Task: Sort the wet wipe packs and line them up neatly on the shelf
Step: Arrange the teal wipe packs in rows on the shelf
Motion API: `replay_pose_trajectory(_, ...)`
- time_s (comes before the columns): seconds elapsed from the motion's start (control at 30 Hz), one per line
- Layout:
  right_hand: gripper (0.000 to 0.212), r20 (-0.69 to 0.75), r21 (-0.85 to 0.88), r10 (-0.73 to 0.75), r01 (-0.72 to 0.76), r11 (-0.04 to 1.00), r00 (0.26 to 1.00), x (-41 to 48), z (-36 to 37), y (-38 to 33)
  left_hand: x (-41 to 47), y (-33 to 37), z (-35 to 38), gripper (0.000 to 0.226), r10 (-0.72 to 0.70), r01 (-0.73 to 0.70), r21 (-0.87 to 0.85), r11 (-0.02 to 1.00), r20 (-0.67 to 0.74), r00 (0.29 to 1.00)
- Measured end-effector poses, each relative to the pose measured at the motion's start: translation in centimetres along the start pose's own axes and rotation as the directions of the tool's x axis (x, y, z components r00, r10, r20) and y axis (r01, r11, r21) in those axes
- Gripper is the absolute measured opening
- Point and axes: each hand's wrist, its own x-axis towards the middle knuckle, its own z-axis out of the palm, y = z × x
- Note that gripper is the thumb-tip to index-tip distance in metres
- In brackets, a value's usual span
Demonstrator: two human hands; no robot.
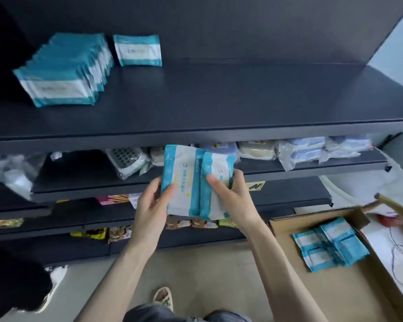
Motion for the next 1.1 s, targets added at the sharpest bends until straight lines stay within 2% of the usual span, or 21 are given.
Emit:
replay_pose_trajectory(0.1, 0.031, 0.022, -0.025, -0.025, 0.025, 0.999, 0.999, 2.0, 3.7, -1.6, 2.5, 2.2, -3.5, 0.015, 0.089, -0.089, 0.065, 0.994, 0.001, 0.996)
replay_pose_trajectory(0.3, 0.031, 0.033, -0.048, -0.137, 0.139, 0.989, 0.99, 5.3, 8.0, -5.3, 7.6, 6.8, -7.6, 0.013, 0.175, -0.173, 0.076, 0.982, -0.024, 0.984)
replay_pose_trajectory(0.47, 0.021, -0.016, 0.044, -0.243, 0.244, 0.969, 0.97, 8.5, 9.8, -9.4, 13.2, 10.8, -7.8, 0.045, 0.181, -0.181, -0.033, 0.983, 0.0, 0.983)
replay_pose_trajectory(0.57, 0.017, -0.011, 0.092, -0.266, 0.266, 0.96, 0.964, 11.1, 10.6, -11.1, 16.6, 12.6, -7.2, 0.05, 0.149, -0.145, -0.136, 0.98, 0.022, 0.989)
replay_pose_trajectory(0.67, 0.021, -0.005, 0.118, -0.253, 0.252, 0.961, 0.967, 14.7, 11.4, -12.3, 19.9, 13.8, -6.3, 0.037, 0.076, -0.064, -0.276, 0.959, 0.034, 0.996)
replay_pose_trajectory(0.73, 0.023, -0.001, 0.13, -0.239, 0.237, 0.963, 0.971, 17.0, 11.6, -12.9, 22.1, 14.3, -5.7, 0.03, 0.037, -0.024, -0.27, 0.962, 0.045, 0.998)
replay_pose_trajectory(0.8, 0.023, 0.002, 0.085, -0.25, 0.249, 0.965, 0.968, 19.4, 11.5, -13.8, 24.2, 14.9, -5.8, 0.028, 0.047, -0.036, -0.178, 0.983, 0.057, 0.997)
replay_pose_trajectory(0.87, 0.022, 0.016, 0.039, -0.265, 0.265, 0.964, 0.964, 21.9, 11.5, -14.7, 26.2, 15.9, -6.4, 0.023, 0.152, -0.152, 0.074, 0.986, 0.0, 0.988)
replay_pose_trajectory(0.9, 0.023, 0.03, 0.022, -0.272, 0.271, 0.962, 0.962, 22.9, 11.5, -15.0, 27.1, 16.7, -6.9, 0.021, 0.227, -0.215, 0.236, 0.948, -0.026, 0.973)
replay_pose_trajectory(0.97, 0.025, 0.079, -0.017, -0.284, 0.286, 0.958, 0.956, 25.2, 11.7, -15.9, 29.5, 18.6, -7.7, 0.03, 0.311, -0.273, 0.479, 0.834, 0.0, 0.95)
replay_pose_trajectory(1.03, 0.028, 0.118, -0.078, -0.311, 0.322, 0.944, 0.943, 27.5, 12.1, -16.7, 32.4, 20.4, -8.2, 0.039, 0.307, -0.295, 0.643, 0.707, 0.096, 0.947)
replay_pose_trajectory(1.1, 0.028, 0.13, -0.142, -0.342, 0.359, 0.923, 0.931, 29.7, 12.7, -17.4, 35.1, 21.7, -8.4, 0.032, 0.294, -0.317, 0.787, 0.53, 0.18, 0.939)
